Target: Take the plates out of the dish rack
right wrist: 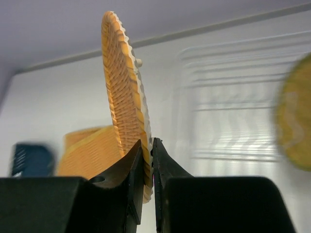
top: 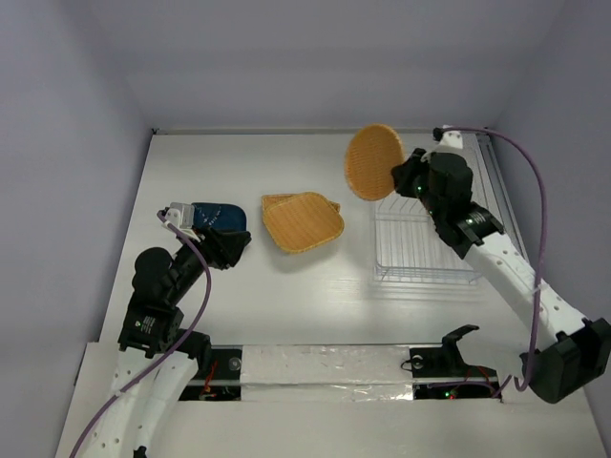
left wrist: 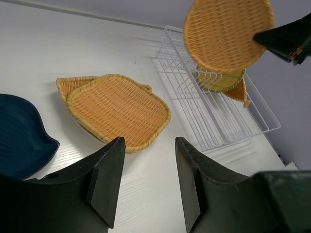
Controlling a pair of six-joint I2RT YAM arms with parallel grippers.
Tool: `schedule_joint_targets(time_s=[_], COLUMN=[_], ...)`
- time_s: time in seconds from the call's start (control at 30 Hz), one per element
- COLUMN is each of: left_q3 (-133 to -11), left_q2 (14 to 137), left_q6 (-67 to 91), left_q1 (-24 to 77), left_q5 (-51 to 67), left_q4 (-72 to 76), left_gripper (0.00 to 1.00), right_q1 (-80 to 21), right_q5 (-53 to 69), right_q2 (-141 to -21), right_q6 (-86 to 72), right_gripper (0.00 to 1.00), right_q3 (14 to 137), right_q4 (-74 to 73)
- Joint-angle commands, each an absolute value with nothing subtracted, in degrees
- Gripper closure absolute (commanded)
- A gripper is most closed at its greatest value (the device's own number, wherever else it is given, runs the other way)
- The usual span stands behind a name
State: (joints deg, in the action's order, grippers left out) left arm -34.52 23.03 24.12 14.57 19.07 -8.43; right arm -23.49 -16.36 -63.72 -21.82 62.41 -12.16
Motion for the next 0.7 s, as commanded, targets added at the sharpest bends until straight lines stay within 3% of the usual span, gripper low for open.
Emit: schedule_joint_targets(time_s=[0.0,0.17,0.67], left_q3=[-34.72,-34.72,-34.72], left_q2=[23.29,23.29,22.85], left_q6=[23.91,23.99,23.99], left_q1=[14.77,14.77,14.77], left_q5=[19.69,19.6,19.69], left_q4=[-5.54,-5.45,-5.45], left_gripper=[0.58,0.58,0.58], right_q1=[-26.53,-30.14,-34.37], right_q5=[-0.64,8.68,12.74], right_q2=[-67.65,-74.34,-91.49], right_q6=[-30.56,-36.82,-45.35], right_gripper=[1.0,1.0,1.0], right_q3=[61.79,60.47,60.82], right_q4=[-1.77,7.64,16.08])
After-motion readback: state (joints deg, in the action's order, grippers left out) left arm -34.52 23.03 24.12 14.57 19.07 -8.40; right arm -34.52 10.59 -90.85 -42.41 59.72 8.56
